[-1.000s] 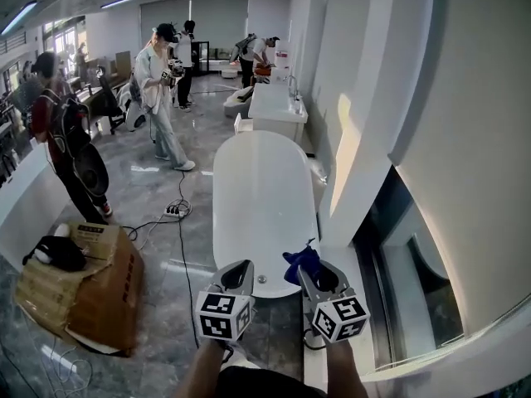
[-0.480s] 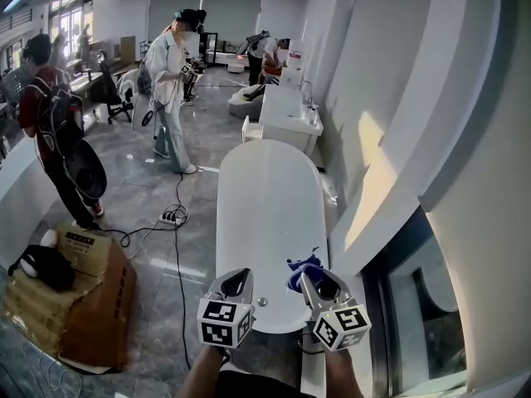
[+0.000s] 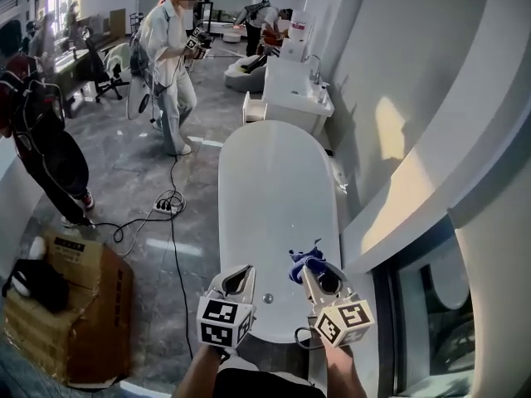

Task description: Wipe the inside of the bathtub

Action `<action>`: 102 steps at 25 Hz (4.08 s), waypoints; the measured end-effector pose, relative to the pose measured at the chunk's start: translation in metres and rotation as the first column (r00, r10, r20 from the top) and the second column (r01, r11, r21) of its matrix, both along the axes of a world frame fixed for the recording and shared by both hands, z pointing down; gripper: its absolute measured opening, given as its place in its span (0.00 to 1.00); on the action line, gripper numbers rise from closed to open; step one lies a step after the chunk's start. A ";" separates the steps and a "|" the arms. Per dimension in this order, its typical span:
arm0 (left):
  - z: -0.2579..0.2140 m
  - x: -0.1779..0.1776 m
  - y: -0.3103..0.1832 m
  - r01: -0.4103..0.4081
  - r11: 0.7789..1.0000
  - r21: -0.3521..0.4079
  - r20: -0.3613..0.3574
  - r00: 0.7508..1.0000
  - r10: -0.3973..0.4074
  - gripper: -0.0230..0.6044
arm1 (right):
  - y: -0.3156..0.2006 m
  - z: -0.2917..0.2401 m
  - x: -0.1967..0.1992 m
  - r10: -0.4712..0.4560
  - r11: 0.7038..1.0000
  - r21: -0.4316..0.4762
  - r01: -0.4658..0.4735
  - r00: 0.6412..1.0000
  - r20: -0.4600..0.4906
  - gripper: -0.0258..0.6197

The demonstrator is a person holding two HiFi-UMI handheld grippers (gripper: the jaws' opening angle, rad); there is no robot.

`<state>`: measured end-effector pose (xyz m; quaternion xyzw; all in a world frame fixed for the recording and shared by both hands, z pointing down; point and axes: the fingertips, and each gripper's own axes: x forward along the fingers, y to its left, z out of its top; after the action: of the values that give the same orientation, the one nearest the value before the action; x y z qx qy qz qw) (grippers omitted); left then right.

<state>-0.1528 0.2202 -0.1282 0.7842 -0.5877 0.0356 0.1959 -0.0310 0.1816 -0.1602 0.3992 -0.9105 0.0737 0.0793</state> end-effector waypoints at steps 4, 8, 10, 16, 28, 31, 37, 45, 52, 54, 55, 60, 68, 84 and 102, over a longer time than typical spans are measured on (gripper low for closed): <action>0.020 -0.004 -0.029 -0.036 0.998 -0.048 -0.014 0.999 0.035 0.04 | -0.022 0.015 -0.002 0.030 0.999 -0.037 -0.031 0.999 -0.020 0.24; 0.032 0.003 -0.052 -0.068 0.995 -0.071 -0.022 0.998 0.067 0.04 | -0.039 0.026 0.006 0.067 0.996 -0.060 -0.069 0.997 -0.032 0.24; 0.036 0.008 -0.059 -0.085 0.993 -0.080 -0.018 0.996 0.083 0.04 | -0.045 0.030 0.011 0.081 0.994 -0.070 -0.083 0.996 -0.028 0.24; 0.038 0.019 -0.074 -0.084 0.991 -0.101 0.001 0.996 0.084 0.04 | -0.067 0.031 0.018 0.078 0.994 -0.078 -0.078 0.997 0.002 0.24; 0.048 0.056 -0.116 0.003 0.990 -0.141 0.066 0.998 0.006 0.04 | -0.125 0.044 0.056 0.003 0.995 -0.099 0.003 0.998 0.062 0.24; 0.060 0.075 -0.133 0.024 0.986 -0.168 0.091 0.996 -0.009 0.04 | -0.145 0.060 0.075 -0.019 0.991 -0.129 0.029 0.997 0.072 0.24; 0.096 0.092 -0.150 0.028 0.969 -0.245 0.132 0.991 0.004 0.04 | -0.172 0.108 0.094 -0.041 0.975 -0.214 0.057 0.996 0.075 0.24; 0.171 0.069 -0.199 -0.081 0.933 -0.351 0.140 0.981 0.137 0.04 | -0.195 0.195 0.084 0.055 0.943 -0.329 -0.043 0.998 0.029 0.24; 0.251 0.054 -0.235 -0.199 0.862 -0.467 0.105 0.955 0.277 0.04 | -0.194 0.286 0.075 0.196 0.864 -0.469 -0.183 0.980 -0.021 0.24; 0.278 0.047 -0.239 -0.223 0.837 -0.499 0.103 0.944 0.313 0.04 | -0.191 0.311 0.064 0.224 0.840 -0.505 -0.198 0.975 -0.010 0.24; 0.292 0.045 -0.239 -0.232 0.827 -0.513 0.101 0.940 0.327 0.04 | -0.189 0.324 0.059 0.232 0.831 -0.518 -0.202 0.973 -0.008 0.24; 0.361 0.042 -0.246 -0.244 0.785 -0.569 0.093 0.930 0.356 0.04 | -0.188 0.390 0.048 0.216 0.808 -0.558 -0.190 0.976 -0.020 0.24; 0.453 0.036 -0.260 -0.236 0.732 -0.639 0.077 0.927 0.367 0.04 | -0.184 0.487 0.029 0.182 0.756 -0.635 -0.159 0.983 -0.030 0.24; 0.598 0.052 -0.266 -0.312 0.618 -0.722 0.051 0.866 0.497 0.04 | -0.170 0.668 -0.005 0.144 0.669 -0.733 -0.125 0.989 -0.037 0.24; 0.678 0.047 -0.245 -0.332 0.502 -0.799 0.019 0.820 0.572 0.04 | -0.119 0.815 -0.061 0.040 0.500 -0.865 -0.030 0.999 -0.012 0.24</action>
<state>-0.1054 -0.0244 0.5501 0.7378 -0.3080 0.4422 0.4065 -0.0920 0.0621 0.6548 0.3243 -0.7439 0.5222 0.2621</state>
